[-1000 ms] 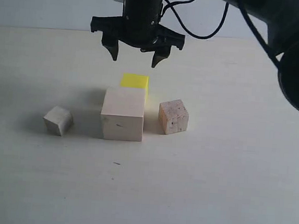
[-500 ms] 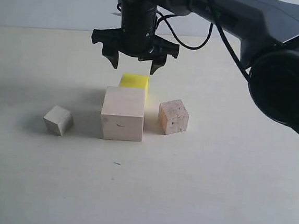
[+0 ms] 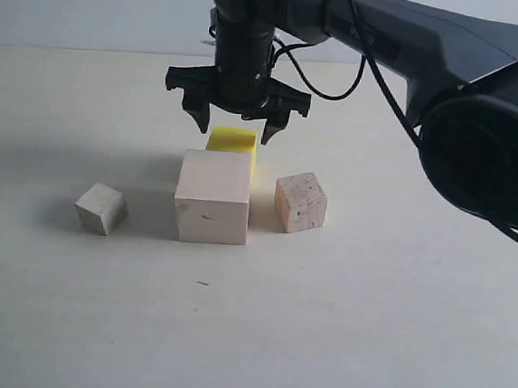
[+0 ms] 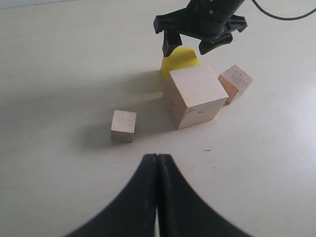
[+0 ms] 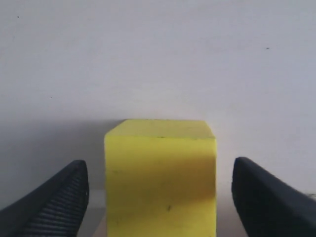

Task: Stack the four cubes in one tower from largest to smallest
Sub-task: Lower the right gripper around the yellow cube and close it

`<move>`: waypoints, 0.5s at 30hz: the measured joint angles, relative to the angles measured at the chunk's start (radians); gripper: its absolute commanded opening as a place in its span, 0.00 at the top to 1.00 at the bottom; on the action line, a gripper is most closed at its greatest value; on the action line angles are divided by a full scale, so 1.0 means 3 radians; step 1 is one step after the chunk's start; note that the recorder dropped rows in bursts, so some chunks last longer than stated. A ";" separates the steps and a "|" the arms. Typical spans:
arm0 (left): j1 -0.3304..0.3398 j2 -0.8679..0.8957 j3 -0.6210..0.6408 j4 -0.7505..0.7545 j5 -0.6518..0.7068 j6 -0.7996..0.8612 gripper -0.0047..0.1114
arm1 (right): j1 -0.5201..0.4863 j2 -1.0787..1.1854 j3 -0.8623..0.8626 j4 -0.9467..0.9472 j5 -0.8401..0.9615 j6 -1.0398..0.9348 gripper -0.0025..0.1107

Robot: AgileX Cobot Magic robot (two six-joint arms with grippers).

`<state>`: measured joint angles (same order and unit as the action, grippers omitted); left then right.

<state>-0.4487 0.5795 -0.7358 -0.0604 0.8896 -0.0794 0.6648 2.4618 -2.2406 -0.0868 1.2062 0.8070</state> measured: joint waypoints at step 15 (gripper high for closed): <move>0.0000 0.0000 0.0000 0.0000 0.0007 0.0060 0.96 | -0.0003 0.0055 -0.0005 0.0046 -0.0079 -0.0038 0.31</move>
<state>-0.4487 0.5795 -0.7358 -0.0604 0.8916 -0.0613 0.6639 2.4784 -2.2423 -0.0730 1.1825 0.7955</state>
